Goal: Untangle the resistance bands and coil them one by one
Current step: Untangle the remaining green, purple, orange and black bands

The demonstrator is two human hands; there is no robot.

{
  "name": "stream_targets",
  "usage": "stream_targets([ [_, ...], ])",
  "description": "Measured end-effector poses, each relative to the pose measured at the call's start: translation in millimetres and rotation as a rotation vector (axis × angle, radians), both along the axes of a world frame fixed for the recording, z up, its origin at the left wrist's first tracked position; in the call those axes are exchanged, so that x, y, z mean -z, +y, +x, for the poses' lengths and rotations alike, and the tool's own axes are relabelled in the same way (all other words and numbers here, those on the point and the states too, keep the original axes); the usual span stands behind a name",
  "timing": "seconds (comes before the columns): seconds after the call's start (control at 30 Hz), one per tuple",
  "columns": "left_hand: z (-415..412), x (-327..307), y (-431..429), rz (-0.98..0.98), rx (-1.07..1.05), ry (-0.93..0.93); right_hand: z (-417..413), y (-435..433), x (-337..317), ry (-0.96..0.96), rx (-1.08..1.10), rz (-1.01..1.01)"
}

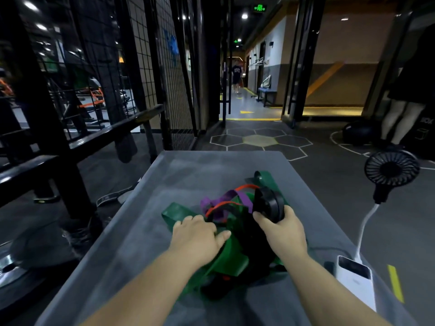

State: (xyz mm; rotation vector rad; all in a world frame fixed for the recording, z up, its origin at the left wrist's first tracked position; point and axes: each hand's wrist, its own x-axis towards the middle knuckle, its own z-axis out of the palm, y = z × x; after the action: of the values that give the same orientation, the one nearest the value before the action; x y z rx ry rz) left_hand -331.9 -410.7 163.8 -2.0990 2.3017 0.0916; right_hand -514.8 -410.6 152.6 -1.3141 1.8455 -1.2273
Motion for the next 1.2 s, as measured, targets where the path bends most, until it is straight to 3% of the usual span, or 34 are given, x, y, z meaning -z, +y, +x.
stream_targets([
  [0.33,-13,3,10,-0.039,-0.065,0.162,-27,23,14,-0.247,0.153,-0.171],
  [0.53,-14,-3,3,0.081,-0.023,0.26,-35,31,25,-0.295,0.191,-0.258],
  [0.63,-21,-3,0,0.058,-0.016,0.295,-36,35,16,-0.368,0.248,-0.381],
  [0.73,-29,-9,-6,0.054,-0.045,0.271,-43,36,6,-0.32,0.311,-0.438],
  [0.9,-47,-6,-32,0.129,-0.125,0.283,-54,37,12,-0.133,0.154,-0.154],
  [1.07,-51,3,-43,0.1,-0.195,0.502,-60,34,22,-0.048,0.07,-0.112],
  [1.2,-42,12,-38,0.172,-0.054,0.788,-65,26,29,-0.028,0.044,-0.081],
])
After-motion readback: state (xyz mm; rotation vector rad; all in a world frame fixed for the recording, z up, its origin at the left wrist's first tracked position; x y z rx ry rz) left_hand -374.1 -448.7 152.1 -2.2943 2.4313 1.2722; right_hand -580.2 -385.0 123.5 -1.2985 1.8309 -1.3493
